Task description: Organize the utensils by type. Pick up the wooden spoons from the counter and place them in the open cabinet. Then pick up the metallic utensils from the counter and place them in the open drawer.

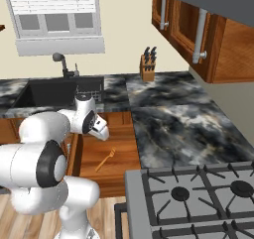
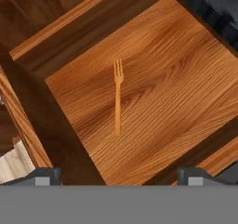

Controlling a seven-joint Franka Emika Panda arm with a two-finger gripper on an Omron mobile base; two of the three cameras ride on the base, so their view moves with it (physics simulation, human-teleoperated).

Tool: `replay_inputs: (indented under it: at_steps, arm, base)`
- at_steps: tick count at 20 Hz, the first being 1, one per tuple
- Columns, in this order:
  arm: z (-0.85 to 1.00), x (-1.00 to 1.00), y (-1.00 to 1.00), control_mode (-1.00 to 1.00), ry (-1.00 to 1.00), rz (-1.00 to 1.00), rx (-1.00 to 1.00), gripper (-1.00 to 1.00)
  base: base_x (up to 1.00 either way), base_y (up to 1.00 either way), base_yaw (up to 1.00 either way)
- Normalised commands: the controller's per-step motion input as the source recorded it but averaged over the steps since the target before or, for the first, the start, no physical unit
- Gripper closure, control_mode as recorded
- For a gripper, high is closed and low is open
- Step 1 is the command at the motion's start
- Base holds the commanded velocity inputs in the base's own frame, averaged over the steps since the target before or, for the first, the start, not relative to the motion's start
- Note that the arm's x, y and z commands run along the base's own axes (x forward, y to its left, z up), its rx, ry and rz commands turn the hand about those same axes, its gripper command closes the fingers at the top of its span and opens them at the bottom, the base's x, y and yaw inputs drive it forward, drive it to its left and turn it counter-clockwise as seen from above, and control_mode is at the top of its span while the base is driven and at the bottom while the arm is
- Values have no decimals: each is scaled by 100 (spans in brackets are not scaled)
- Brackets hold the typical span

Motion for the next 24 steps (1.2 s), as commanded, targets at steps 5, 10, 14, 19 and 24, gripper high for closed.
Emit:
replay_inputs:
  at_steps: [5, 10, 14, 19, 24]
  arm:
    - [70, -72, 0, -100, -3, 0, 0, -100]
    - [48, -73, 0, -100, 0, 0, -5, -100]
    - [34, -59, 0, -100, 0, 0, -4, -100]
    - [17, -41, 0, -100, 0, 0, 0, -100]
    - [0, 0, 0, -100, 0, 0, 0, -100]
  base:
    - [0, 0, 0]
    - [0, 0, 0]
    - [0, 0, 0]
    - [0, 0, 0]
    - [0, 0, 0]
